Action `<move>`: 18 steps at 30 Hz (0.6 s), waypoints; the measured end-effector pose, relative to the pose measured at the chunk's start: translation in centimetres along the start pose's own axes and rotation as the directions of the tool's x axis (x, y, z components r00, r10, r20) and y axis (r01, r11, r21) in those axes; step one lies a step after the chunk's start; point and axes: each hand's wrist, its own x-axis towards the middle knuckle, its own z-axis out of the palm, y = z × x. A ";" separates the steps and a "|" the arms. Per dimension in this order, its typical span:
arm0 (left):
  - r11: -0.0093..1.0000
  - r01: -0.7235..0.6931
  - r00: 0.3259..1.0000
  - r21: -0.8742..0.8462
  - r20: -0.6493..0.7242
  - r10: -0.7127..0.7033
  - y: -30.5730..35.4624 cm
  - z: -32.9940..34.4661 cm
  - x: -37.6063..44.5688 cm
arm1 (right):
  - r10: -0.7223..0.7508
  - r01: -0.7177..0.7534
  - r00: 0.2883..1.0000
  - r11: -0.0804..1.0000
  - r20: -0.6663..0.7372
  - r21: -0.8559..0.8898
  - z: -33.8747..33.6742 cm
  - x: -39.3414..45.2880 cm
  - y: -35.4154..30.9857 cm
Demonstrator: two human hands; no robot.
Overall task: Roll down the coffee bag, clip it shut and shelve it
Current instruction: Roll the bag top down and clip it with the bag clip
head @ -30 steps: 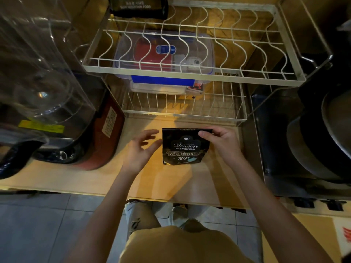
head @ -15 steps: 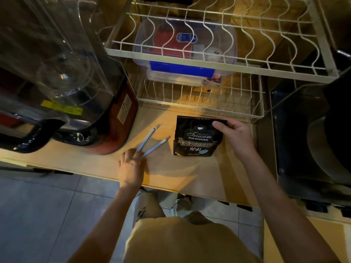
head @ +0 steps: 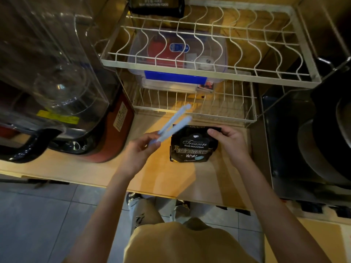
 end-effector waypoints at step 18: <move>0.973 -0.159 0.966 0.166 0.229 0.119 2.9 3.2 2.8 | 0.171 -0.171 0.985 0.985 0.002 -0.017 -0.5 -0.2 -0.7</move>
